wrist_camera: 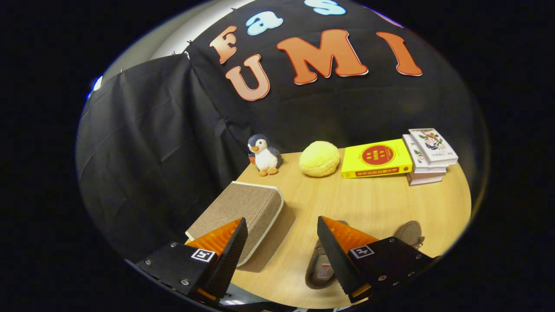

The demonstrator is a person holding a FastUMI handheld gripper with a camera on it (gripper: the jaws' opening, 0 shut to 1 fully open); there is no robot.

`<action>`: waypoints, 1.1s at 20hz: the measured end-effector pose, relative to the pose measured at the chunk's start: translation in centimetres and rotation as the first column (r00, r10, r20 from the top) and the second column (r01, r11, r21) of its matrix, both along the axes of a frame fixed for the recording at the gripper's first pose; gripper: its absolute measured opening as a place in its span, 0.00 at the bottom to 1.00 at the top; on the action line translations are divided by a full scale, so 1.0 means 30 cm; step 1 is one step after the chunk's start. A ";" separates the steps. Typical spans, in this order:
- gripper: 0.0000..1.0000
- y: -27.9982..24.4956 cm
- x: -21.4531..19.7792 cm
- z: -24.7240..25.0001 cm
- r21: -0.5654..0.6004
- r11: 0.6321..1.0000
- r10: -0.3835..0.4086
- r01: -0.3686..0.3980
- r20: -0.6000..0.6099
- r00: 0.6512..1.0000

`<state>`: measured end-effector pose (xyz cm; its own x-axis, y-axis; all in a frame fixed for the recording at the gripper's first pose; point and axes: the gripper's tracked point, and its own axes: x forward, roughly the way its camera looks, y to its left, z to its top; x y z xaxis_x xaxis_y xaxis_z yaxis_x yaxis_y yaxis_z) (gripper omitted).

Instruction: Open the storage box then place both shoes into the box .Put the left shoe in first, then the right shoe, with the right side of both shoes facing outward in a uniform manner.

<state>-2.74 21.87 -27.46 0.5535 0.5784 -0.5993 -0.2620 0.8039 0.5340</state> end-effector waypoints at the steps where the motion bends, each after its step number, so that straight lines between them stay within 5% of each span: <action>1: 0.97 0.031 -0.010 -0.016 0.032 0.999 0.018 -0.018 -0.025 1.000; 11: 0.97 0.300 -0.107 -0.208 0.247 0.947 0.263 -0.206 -0.226 0.938; 17: 0.96 0.375 -0.166 -0.301 0.452 0.887 0.299 -0.097 -0.402 0.865; 22: 0.93 0.423 -0.169 -0.323 0.515 0.855 0.307 -0.061 -0.408 0.860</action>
